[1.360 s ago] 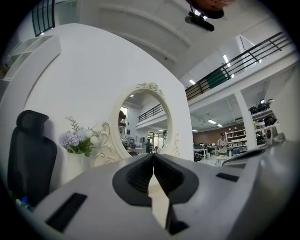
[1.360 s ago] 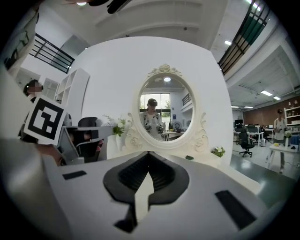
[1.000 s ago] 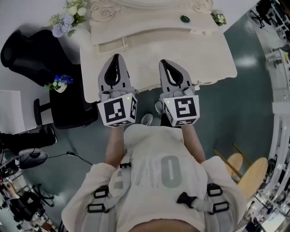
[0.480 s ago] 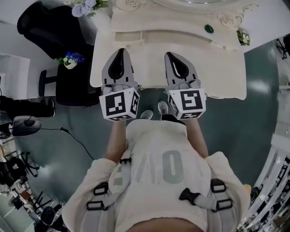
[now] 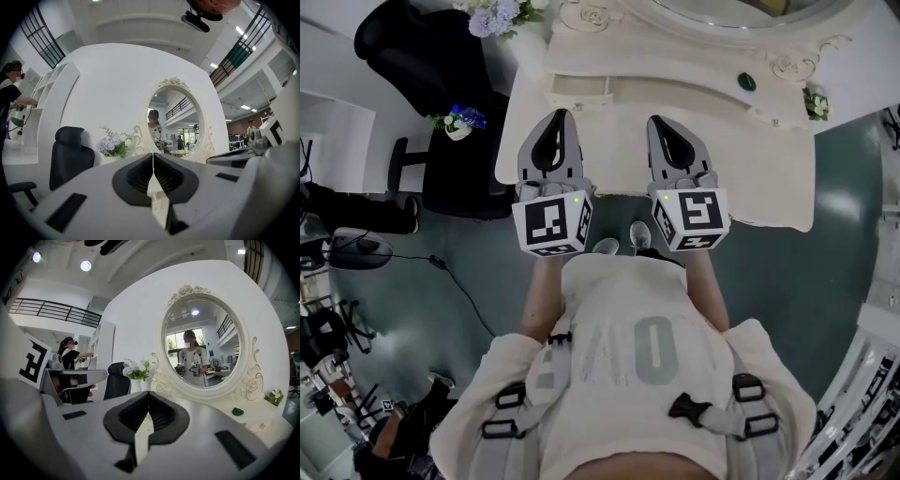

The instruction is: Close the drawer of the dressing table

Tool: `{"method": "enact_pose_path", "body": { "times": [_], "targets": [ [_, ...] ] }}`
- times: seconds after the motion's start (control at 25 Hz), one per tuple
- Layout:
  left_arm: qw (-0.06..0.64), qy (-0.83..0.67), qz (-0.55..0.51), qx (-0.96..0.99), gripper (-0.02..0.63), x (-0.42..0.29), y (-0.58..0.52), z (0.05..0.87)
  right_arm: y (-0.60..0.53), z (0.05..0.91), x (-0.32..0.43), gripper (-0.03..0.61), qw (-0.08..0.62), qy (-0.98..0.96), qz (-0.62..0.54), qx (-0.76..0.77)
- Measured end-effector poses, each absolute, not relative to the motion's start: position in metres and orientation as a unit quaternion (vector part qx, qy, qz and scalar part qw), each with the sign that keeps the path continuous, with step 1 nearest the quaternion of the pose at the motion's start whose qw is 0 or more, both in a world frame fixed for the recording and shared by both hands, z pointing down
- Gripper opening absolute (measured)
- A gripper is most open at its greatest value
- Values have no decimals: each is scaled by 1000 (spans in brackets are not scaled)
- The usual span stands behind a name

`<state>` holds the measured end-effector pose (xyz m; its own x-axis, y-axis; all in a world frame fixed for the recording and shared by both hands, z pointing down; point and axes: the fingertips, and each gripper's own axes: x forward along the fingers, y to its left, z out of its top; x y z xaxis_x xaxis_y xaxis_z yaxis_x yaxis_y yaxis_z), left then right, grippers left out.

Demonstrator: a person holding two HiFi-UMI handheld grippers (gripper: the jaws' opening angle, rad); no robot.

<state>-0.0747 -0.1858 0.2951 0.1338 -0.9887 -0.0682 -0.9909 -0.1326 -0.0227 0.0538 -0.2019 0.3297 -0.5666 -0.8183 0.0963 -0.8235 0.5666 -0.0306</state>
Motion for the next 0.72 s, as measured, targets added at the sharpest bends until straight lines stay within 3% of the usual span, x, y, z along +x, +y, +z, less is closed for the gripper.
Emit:
{"method": "enact_pose_path", "body": {
  "times": [0.32,0.52,0.72],
  "targets": [
    [9,648,30,-761,25,-81,-186,300,-200,335,42,9,40,-891,43,450],
    [-22,629,63,-775,207,-82,-192,298,-201,332,41,9,41,-892,40,449],
    [-50,630,75,-771,259,-88,-194,304,-202,333,44,9,41,-889,48,453]
  ]
}}
